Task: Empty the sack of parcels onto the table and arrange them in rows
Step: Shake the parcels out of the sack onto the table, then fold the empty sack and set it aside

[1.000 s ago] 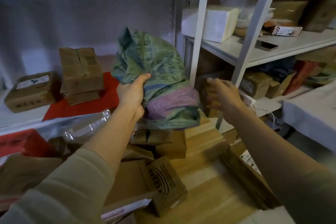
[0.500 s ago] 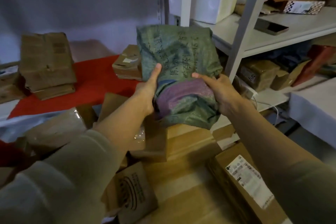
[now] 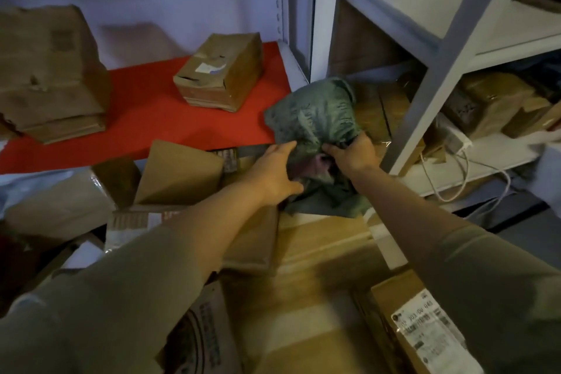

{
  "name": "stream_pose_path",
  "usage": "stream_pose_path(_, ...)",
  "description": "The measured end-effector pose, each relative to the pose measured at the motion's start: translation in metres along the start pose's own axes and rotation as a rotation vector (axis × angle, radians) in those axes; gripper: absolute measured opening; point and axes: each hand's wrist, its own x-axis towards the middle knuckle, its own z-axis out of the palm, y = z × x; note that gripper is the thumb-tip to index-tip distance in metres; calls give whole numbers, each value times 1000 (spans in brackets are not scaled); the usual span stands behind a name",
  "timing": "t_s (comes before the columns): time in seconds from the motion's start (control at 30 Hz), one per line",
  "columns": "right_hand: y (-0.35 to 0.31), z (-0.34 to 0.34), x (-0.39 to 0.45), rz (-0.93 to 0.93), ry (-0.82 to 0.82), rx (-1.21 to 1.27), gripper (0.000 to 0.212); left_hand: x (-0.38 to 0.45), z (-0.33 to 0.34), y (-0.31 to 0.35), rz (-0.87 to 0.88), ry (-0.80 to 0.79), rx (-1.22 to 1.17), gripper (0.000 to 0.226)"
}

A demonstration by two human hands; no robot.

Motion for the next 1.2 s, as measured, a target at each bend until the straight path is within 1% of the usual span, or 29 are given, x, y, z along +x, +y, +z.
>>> stream_pose_path(0.07, 6, 0, 13, 117, -111, 233, 40, 10, 11, -3, -1, -77, 90, 102)
stream_pose_path(0.1, 10, -1, 19, 202, -160, 284, 32, 15, 17, -4, -10, -103, 146, 104)
stream_pose_path(0.17, 23, -2, 32, 381, -211, 260, 30, 24, 28, -7, -26, -123, 252, 102)
stream_pose_path(0.2, 30, 0, 38, 434, -218, 216, 27, 27, 34, -7, -23, -121, 286, 100)
stream_pose_path(0.3, 47, 10, 51, 465, -229, 89, 13, 34, 52, -8, 5, -141, 357, 100)
stream_pose_path(0.37, 50, 20, 56, 424, -202, 33, 14, 38, 63, -9, -15, -162, 343, 101)
stream_pose_path(0.4, 49, 25, 57, 368, -181, -6, 20, 41, 66, -10, -28, -165, 330, 100)
stream_pose_path(0.5, 64, 43, 67, 122, -102, -263, 68, 53, 71, -8, -27, -187, 347, 92)
stream_pose_path(0.53, 69, 46, 65, 29, -62, -327, 80, 56, 72, -8, -22, -204, 371, 89)
stream_pose_path(0.57, 74, 48, 60, -60, -33, -390, 84, 59, 74, -7, -17, -221, 398, 87)
stream_pose_path(0.6, 78, 48, 57, -127, -41, -464, 83, 61, 77, -6, -16, -235, 422, 85)
stream_pose_path(0.63, 82, 47, 56, -155, -93, -530, 80, 62, 81, -7, -18, -247, 436, 84)
stream_pose_path(0.7, 88, 43, 58, -112, -249, -592, 77, 64, 88, -10, -33, -271, 411, 82)
stream_pose_path(0.77, 89, 37, 62, -93, -314, -631, 77, 66, 90, -11, -62, -293, 332, 83)
stream_pose_path(0.8, 88, 35, 62, -89, -306, -641, 76, 67, 89, -11, -78, -302, 285, 83)
stream_pose_path(0.87, 85, 32, 58, -103, -230, -642, 74, 67, 84, -9, -88, -289, 215, 82)
stream_pose_path(1.0, 86, 28, 41, -202, -55, -564, 72, 54, 76, -7, -55, -148, 158, 69)
stream_pose_path(1.2, 84, 11, 22, -328, 45, -427, 62, 33, 79, 0, -35, -56, 153, 82)
